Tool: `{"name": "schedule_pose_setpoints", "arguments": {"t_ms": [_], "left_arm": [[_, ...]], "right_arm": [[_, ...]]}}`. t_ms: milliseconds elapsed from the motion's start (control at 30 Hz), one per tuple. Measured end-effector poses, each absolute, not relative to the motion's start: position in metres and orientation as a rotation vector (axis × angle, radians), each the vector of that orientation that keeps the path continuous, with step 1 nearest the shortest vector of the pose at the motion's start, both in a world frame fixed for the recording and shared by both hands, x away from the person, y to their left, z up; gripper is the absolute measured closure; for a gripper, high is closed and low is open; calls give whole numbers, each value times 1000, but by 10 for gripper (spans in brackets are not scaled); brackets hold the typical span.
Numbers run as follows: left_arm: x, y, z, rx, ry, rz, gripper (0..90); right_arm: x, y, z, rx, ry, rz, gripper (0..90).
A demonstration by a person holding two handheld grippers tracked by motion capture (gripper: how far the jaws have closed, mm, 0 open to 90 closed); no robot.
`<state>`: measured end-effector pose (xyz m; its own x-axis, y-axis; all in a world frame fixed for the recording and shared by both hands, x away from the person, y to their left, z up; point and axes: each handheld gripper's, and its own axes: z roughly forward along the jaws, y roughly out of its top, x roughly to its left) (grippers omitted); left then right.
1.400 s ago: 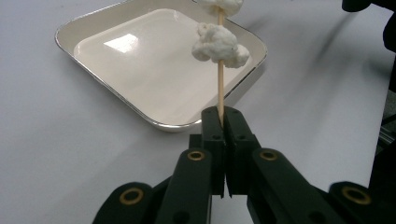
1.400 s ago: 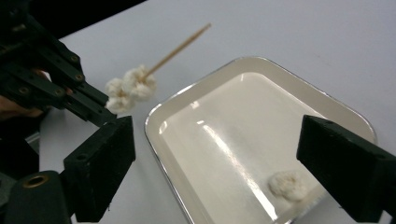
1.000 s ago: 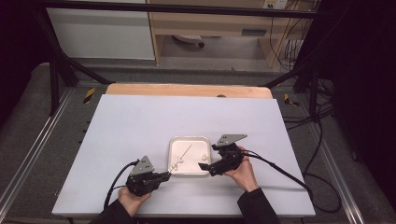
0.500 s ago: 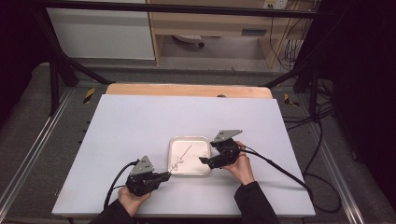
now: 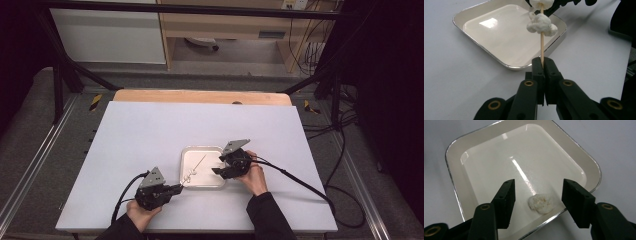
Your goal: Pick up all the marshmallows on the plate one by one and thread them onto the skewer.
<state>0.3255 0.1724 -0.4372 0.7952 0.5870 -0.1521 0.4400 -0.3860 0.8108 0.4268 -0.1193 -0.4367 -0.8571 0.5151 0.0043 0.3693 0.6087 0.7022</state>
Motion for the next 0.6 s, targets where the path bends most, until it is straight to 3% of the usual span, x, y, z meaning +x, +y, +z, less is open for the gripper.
{"name": "schedule_pose_setpoints", "arguments": {"t_ms": [600], "left_arm": [[325,173,-437,2040,758,196,881]], "right_arm": [[429,-109,-439,675,2682,953,620]]}}
